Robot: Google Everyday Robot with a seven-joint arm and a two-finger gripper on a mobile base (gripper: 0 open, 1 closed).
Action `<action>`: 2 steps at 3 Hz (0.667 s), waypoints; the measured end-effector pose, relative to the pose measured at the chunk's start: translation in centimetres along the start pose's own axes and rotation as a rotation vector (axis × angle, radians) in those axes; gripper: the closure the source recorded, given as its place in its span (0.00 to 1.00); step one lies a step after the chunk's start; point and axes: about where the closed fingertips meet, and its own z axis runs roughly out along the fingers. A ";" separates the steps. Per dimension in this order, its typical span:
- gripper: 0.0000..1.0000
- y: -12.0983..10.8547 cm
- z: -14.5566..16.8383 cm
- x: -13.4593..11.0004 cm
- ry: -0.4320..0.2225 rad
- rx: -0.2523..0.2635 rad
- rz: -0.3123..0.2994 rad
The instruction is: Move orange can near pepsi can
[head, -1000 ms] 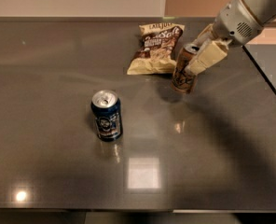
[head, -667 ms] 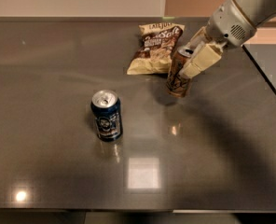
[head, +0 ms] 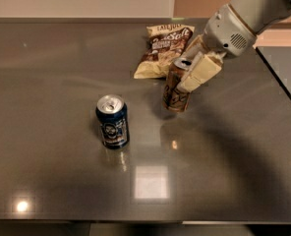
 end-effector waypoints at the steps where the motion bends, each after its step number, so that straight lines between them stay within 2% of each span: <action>1: 1.00 1.5 1.2 -1.0 0.009 -0.028 -0.041; 2: 1.00 2.7 2.4 -1.7 0.017 -0.049 -0.079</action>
Offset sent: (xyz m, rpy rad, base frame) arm -0.0410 0.0406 -0.0183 -0.0380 -0.0049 0.1484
